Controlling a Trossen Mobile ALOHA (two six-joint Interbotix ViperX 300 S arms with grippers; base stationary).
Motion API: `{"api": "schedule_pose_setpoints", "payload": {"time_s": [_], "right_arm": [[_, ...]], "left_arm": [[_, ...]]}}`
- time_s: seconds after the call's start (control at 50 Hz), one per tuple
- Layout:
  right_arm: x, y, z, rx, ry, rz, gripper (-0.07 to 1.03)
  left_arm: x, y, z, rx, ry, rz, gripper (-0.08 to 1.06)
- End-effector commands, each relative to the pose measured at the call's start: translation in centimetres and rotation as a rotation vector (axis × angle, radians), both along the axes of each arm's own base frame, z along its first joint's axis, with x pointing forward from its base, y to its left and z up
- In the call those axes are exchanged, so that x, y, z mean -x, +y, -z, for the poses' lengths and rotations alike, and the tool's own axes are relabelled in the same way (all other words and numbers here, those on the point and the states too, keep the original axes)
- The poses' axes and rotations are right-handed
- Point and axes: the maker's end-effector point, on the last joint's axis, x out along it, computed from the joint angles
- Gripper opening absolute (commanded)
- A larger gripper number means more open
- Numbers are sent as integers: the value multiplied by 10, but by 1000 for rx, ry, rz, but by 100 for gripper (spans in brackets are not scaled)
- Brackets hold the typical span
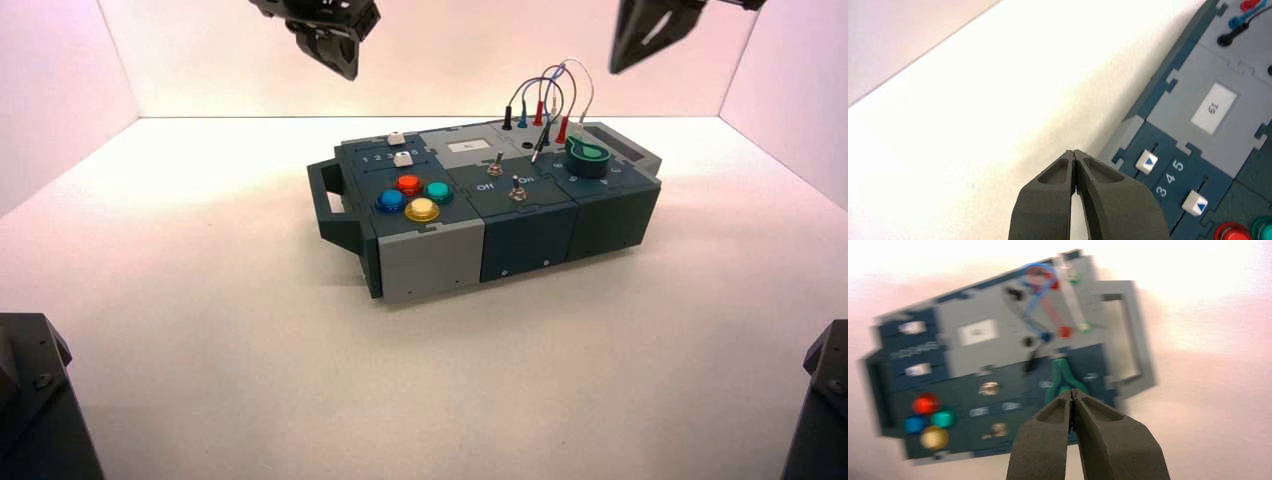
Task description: Insert the black wire.
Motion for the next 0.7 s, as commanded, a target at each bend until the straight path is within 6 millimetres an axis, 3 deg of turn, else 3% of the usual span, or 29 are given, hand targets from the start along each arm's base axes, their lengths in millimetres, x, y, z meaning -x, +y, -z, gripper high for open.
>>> {"api": "schedule_pose_setpoints", "payload": {"time_s": [0.02, 0.14, 0.38, 0.7], "right_arm": [[4, 21, -11, -59, -45, -16, -2], [17, 33, 2, -90, -34, -22, -2], [33, 27, 21, -99, -23, 8, 2], [44, 23, 10, -162, -101, 56, 21]], "left_arm": [[-11, -4, -21, 24, -53, -3, -3], [-13, -5, -20, 25, -56, -5, -3], [-16, -5, -17, 26, -62, -9, -3], [-25, -10, -9, 31, -53, -14, -3]]}}
